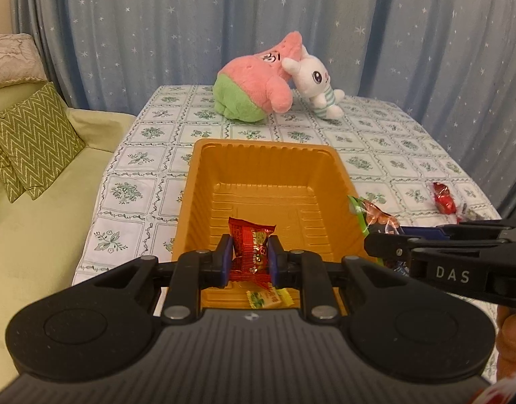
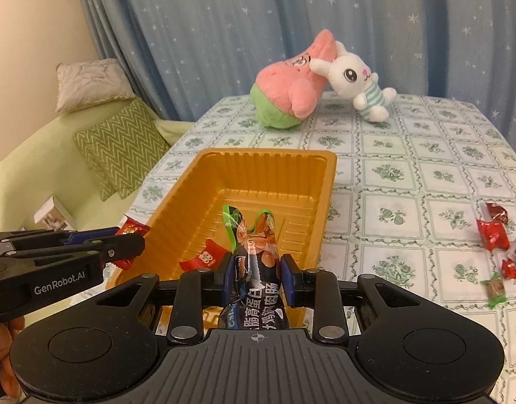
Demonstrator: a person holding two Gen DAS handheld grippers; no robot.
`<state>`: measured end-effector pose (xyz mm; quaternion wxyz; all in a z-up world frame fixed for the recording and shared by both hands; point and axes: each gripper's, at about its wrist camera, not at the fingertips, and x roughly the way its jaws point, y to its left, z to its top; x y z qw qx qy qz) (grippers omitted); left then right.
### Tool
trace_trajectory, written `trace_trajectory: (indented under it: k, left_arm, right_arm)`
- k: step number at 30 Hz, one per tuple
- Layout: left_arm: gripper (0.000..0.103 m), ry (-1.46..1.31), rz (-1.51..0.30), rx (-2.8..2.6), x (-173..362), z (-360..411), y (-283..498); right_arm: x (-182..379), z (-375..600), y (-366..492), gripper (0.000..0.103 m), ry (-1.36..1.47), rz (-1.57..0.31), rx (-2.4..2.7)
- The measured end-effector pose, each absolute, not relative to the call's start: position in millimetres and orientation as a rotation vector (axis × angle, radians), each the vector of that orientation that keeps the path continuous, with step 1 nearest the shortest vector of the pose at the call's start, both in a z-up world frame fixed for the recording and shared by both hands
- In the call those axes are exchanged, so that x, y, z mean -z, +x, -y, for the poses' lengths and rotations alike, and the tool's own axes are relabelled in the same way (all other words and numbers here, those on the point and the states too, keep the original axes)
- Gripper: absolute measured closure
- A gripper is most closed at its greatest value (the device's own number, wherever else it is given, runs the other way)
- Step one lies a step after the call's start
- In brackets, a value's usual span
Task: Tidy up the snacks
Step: 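Carry both held snacks over the orange tray, then open both tools to release the snacks into the orange tray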
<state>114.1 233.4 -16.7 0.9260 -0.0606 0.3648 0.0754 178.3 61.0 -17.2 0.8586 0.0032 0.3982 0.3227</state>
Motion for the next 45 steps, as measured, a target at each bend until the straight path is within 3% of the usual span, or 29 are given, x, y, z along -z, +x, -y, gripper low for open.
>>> trace_trajectory:
  k: [7, 10, 37, 38, 39, 40, 41, 45]
  left_arm:
    - [0.083, -0.120, -0.777, -0.134, 33.3, -241.6, 129.5]
    - [0.072, -0.111, -0.787, -0.146, 38.2, -242.1, 132.3]
    - [0.072, -0.131, -0.765, -0.206, 26.7, -253.7, 104.6]
    - [0.071, -0.128, -0.766, -0.207, 26.7, -253.4, 104.0]
    - [0.071, -0.123, -0.768, -0.208, 26.6, -252.8, 103.3]
    - [0.070, -0.119, -0.769, -0.209, 26.1, -252.0, 102.3]
    - [0.069, -0.116, -0.769, -0.209, 25.6, -251.2, 101.0]
    - [0.065, -0.121, -0.757, -0.206, 20.4, -244.8, 93.8]
  right_arm:
    - [25.5, -63.9, 191.7, 0.074, 0.024, -0.851, -0.661]
    - [28.2, -64.3, 194.1, 0.074, 0.029, -0.858, -0.657]
    - [28.0, -87.6, 205.1, 0.073, 0.069, -0.857, -0.684]
    - [27.7, -86.0, 205.3, 0.067, 0.079, -0.855, -0.682]
    - [27.0, -83.0, 204.9, 0.049, 0.089, -0.847, -0.678]
    - [25.3, -79.6, 203.6, 0.042, 0.099, -0.834, -0.671]
    - [23.8, -75.1, 202.2, 0.038, 0.107, -0.823, -0.662]
    - [18.8, -50.3, 197.3, 0.038, 0.134, -0.821, -0.626]
